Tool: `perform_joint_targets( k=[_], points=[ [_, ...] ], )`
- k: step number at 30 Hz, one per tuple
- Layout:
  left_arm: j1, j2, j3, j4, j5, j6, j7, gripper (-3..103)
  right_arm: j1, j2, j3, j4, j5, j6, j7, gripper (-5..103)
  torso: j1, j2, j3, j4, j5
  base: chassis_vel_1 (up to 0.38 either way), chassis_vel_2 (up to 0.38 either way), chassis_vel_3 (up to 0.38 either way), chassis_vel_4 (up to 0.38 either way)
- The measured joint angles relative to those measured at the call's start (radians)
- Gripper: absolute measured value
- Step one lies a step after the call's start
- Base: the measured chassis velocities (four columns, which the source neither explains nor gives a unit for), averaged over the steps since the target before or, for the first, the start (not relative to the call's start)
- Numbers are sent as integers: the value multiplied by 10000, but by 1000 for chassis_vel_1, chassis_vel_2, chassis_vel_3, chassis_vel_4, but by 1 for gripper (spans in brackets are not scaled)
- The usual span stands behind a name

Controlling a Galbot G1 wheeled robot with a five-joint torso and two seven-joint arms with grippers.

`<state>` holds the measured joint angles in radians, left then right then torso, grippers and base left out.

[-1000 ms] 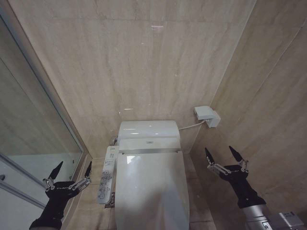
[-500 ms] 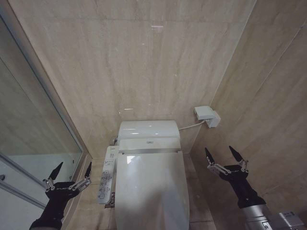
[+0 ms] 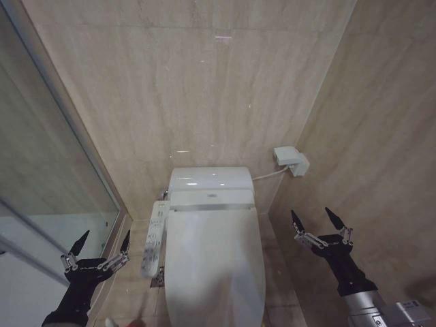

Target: Open the toilet lid, clean the toilet bowl with a toilet brush, close the toilet lid, and flush.

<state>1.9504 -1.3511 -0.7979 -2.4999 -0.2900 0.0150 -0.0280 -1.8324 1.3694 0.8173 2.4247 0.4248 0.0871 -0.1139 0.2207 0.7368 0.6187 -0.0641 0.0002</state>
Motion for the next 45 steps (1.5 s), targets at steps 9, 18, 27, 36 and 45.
perform_joint_targets(
  k=[9, 18, 27, 36, 45],
  points=[
    [1, 1, -1, 1, -4, -4, -1, 100, 0, 0, 0, 0, 0, 0, -1, 100, -1, 2, -1, 1, 1, 224, -233, -228, 226],
    [1, 1, -1, 0, -5, -4, -1, 100, 0, 0, -1, 0, 0, 0, -1, 100, -1, 1, 0, 2, 3, 338, -333, -341, 332],
    [2, 0, 0, -1, -6, -4, 0, 100, -1, 0, 0, 1, 0, 0, 0, 100, -7, 4, -4, -2, -8, 355, -355, -365, 358],
    [1, 1, 0, -1, -5, -4, 0, 100, -2, 0, 0, 0, 0, 0, 1, 100, -6, 4, -3, -3, 0, 167, -140, -181, 161],
    [-1, 2, 0, -1, -6, -5, 0, 100, 3, 0, 0, 0, 0, 0, -1, 100, 11, -4, 4, 3, -2, -59, 55, 55, -45]
  ],
)
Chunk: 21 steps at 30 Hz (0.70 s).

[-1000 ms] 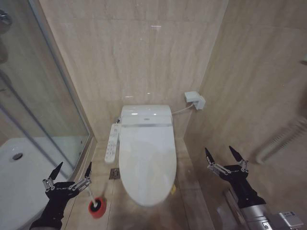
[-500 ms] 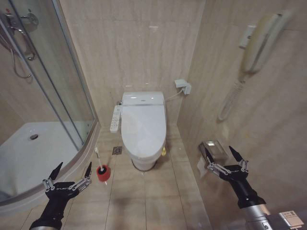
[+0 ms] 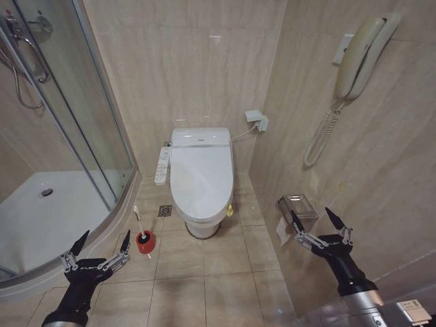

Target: Open the toilet lid, clean the toilet bowl with a toilet brush, close the toilet lid, and flush.

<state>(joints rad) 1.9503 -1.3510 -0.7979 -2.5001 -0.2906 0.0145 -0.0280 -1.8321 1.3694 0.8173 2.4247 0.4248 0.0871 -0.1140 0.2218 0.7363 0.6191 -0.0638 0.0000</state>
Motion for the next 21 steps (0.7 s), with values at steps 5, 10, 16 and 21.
perform_joint_targets(
  k=[5, 10, 16, 21],
  points=[
    [1, 0, 0, 0, 0, 0, 0, 100, -1, 0, 0, 0, 0, 0, 0, 100, -8, 1, -3, -2, -1, 0, 0, 0, 0],
    [2, -1, 0, 0, 0, 0, 0, 100, -4, 0, 0, 0, 0, 0, 0, 100, -14, 4, -6, -2, -1, 0, 0, 0, 0],
    [1, 0, 0, 0, 0, 0, 0, 100, -3, 0, 0, 0, 0, 0, 0, 100, -10, 3, -4, -2, 0, 0, 0, 0, 0],
    [2, 0, 0, 0, 0, 0, 0, 100, -3, 0, 0, 0, 0, 0, 0, 100, -8, 3, -3, -2, -1, 26, -24, -20, 29]
  ],
)
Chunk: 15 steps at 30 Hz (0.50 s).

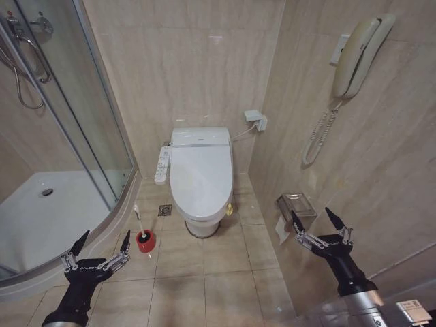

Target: Open the toilet lid, clean the toilet bowl with a toilet brush, close the toilet lid, and flush.

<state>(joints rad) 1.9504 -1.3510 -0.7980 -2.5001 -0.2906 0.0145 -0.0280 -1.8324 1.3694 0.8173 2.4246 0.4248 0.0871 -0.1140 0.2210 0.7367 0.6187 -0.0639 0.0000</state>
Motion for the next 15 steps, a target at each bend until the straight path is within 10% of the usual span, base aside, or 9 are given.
perform_joint_targets(
  k=[15],
  points=[
    [1, 0, 0, 0, 0, 0, 0, 100, 0, 0, 0, 0, 0, 0, 0, 100, -6, 4, -2, 1, 0, 102, -102, -87, 99]
  ],
)
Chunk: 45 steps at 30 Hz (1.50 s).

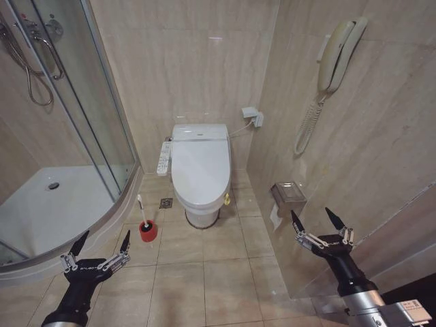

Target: Open the toilet lid, clean the toilet bowl with a toilet brush, close the toilet lid, and flush.

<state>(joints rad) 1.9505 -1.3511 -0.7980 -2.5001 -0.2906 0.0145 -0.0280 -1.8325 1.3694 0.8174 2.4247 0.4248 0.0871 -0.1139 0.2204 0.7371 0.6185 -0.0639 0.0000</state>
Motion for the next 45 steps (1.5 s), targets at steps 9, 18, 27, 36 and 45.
perform_joint_targets(
  k=[9, 18, 27, 36, 45],
  points=[
    [0, 0, 0, 0, 0, 0, 0, 100, 1, 0, 0, 0, 0, 0, 0, 100, 7, -4, 3, -2, 0, -24, 16, 23, -14],
    [-1, 0, 0, 0, 0, 0, 0, 100, 1, 0, 0, 0, 0, 0, 0, 100, 3, -3, 1, -2, 0, 0, 0, 0, 0],
    [0, 0, 0, 0, 0, 0, 0, 100, 1, 0, 0, 0, 0, 0, 0, 100, 3, -4, 1, -1, 0, 0, 0, 0, 0],
    [0, 0, 0, 0, 0, 0, 0, 100, 1, 0, 0, 0, 0, 0, 0, 100, 3, -3, 1, -1, 0, 0, 0, 0, 0],
    [0, 0, 0, 0, 0, 0, 0, 100, 1, 0, 0, 0, 0, 0, 0, 100, 3, -3, 1, 0, 0, 0, 0, 0, 0]
  ],
)
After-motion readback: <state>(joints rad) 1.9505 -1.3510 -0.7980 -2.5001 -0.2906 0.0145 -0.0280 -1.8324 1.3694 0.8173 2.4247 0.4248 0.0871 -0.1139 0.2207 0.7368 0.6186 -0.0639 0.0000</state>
